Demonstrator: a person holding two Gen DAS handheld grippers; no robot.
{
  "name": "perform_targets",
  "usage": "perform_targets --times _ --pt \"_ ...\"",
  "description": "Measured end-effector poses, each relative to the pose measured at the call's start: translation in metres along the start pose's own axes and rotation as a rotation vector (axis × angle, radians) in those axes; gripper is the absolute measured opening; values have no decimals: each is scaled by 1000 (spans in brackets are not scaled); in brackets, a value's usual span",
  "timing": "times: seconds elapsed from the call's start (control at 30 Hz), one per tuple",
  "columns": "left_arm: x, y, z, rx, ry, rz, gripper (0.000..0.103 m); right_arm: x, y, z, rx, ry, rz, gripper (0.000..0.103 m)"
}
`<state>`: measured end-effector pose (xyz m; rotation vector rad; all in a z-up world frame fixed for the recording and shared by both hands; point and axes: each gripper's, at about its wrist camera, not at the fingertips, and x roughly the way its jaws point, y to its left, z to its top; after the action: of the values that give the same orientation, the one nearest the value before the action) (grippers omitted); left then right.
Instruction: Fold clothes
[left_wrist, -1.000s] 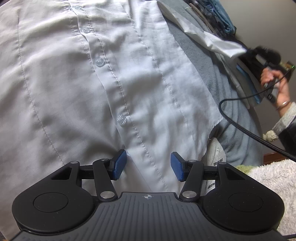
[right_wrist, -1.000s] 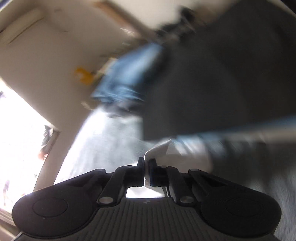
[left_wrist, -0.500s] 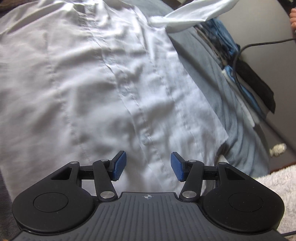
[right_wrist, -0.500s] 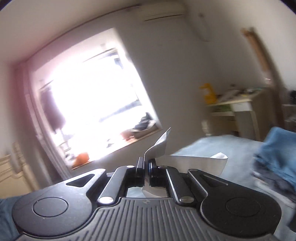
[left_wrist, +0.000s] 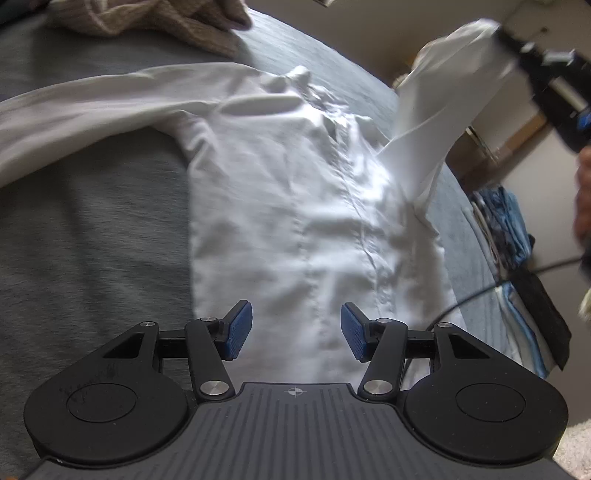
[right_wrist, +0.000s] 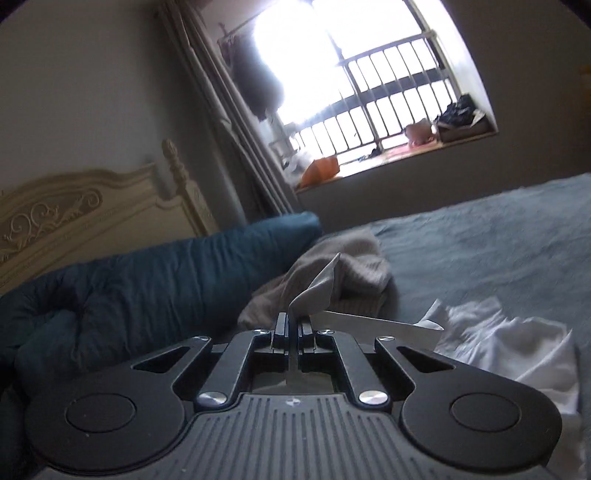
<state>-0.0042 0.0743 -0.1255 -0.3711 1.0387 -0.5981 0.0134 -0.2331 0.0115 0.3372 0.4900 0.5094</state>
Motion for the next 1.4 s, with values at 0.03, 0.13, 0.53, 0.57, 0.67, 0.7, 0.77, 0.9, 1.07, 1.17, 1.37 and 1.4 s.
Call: perform_targets --times 0.03,0.13,0.53,0.57,0.67,0.7,0.77,0.9,1.07,1.17,1.37,1.4 --pt "-2 4 0 -12 -4 6 53 12 1 -13 -8 33 -8 4" --pt "-4 12 1 -44 -8 20 54 50 5 -50 -50 145 -45 9" --pt "8 10 7 -40 -23 57 54 21 -22 -126 16 307 -66 43" --pt "7 9 8 -35 -35 67 54 15 -30 -125 33 293 -91 43" --pt "5 4 13 -12 -75 91 54 7 -45 -119 15 251 -168 43" --pt "4 3 14 -10 -89 93 54 8 -44 -117 -24 243 -186 43" --pt "1 2 17 -6 -116 98 54 12 -39 -113 -98 238 -193 43" --pt "-2 4 20 -14 -151 87 54 31 -23 -108 -203 271 -140 43" --pt "-3 8 26 15 -197 61 54 77 -30 -102 -103 380 -60 42" --pt "0 7 30 73 -217 49 57 101 -42 -96 32 409 -9 43" --pt "16 8 34 113 -206 33 59 141 -39 -89 198 452 147 43" --pt "18 9 34 108 -206 34 59 143 -34 -88 218 449 192 43"
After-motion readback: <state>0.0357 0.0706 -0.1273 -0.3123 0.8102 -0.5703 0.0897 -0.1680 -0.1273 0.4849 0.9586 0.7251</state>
